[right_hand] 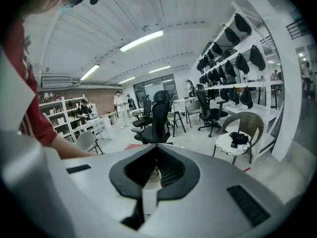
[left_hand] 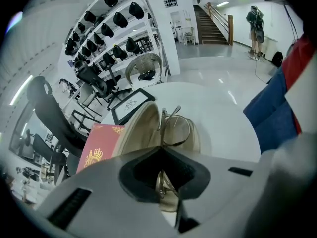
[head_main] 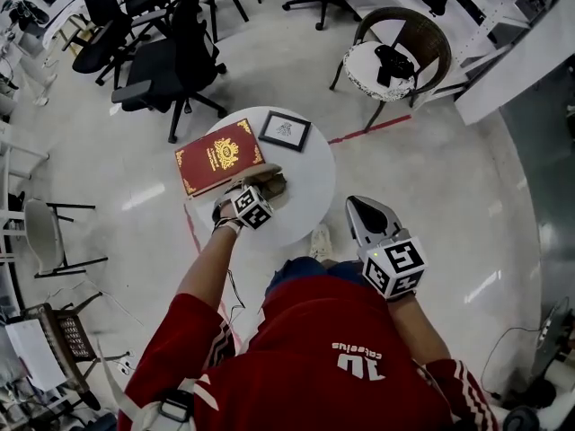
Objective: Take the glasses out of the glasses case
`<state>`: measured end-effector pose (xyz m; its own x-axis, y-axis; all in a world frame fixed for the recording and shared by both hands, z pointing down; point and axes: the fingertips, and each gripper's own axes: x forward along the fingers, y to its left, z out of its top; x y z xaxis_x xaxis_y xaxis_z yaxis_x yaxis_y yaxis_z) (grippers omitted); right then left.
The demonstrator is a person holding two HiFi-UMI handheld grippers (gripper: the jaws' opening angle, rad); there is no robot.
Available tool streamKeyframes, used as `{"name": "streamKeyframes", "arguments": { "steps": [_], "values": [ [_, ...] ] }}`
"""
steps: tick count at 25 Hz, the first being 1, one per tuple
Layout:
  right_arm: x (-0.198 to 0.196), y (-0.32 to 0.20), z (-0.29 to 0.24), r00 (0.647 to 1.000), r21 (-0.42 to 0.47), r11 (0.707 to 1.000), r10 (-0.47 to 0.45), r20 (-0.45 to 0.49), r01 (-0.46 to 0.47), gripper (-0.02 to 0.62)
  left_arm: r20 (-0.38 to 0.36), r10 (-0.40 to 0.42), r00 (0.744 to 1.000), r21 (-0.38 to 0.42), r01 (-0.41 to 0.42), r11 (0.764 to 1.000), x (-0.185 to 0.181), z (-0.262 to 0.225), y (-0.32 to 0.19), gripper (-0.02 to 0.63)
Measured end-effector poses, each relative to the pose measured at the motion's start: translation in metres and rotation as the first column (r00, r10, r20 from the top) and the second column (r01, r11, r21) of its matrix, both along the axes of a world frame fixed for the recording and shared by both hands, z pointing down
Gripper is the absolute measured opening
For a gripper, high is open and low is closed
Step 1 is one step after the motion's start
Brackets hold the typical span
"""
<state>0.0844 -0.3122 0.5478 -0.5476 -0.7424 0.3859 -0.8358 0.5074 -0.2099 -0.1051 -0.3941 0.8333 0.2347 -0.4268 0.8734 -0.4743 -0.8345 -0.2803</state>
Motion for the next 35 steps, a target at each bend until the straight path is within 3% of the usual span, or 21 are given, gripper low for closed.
{"name": "streamKeyframes", "arguments": {
  "steps": [3,13,21,29,35],
  "values": [
    [0.003,0.004,-0.009,1.0,0.007,1.0,0.015,0.0,-0.015,0.015,-0.012,0.0,1.0,0.011,0.0,1.0,0.003,-0.01,0.0,0.015],
    [0.005,0.021,-0.043,0.999,0.05,0.998,0.05,-0.004,-0.05,0.015,-0.18,-0.016,0.983,0.057,0.027,0.998,0.022,-0.073,0.015,0.015],
    [-0.001,0.015,-0.069,1.0,0.077,0.997,0.027,0.011,-0.028,0.015,-0.317,-0.066,0.946,0.089,0.099,0.991,0.017,-0.127,0.017,0.015],
    [-0.021,0.008,-0.092,1.0,0.127,0.992,-0.018,0.02,0.015,0.015,-0.485,-0.071,0.871,0.193,0.187,0.963,-0.004,-0.213,0.027,0.015],
    [-0.036,0.014,-0.111,0.998,0.157,0.987,-0.036,0.047,0.028,0.015,-0.642,-0.084,0.762,0.218,0.287,0.933,-0.023,-0.283,0.044,0.015]
  ]
}}
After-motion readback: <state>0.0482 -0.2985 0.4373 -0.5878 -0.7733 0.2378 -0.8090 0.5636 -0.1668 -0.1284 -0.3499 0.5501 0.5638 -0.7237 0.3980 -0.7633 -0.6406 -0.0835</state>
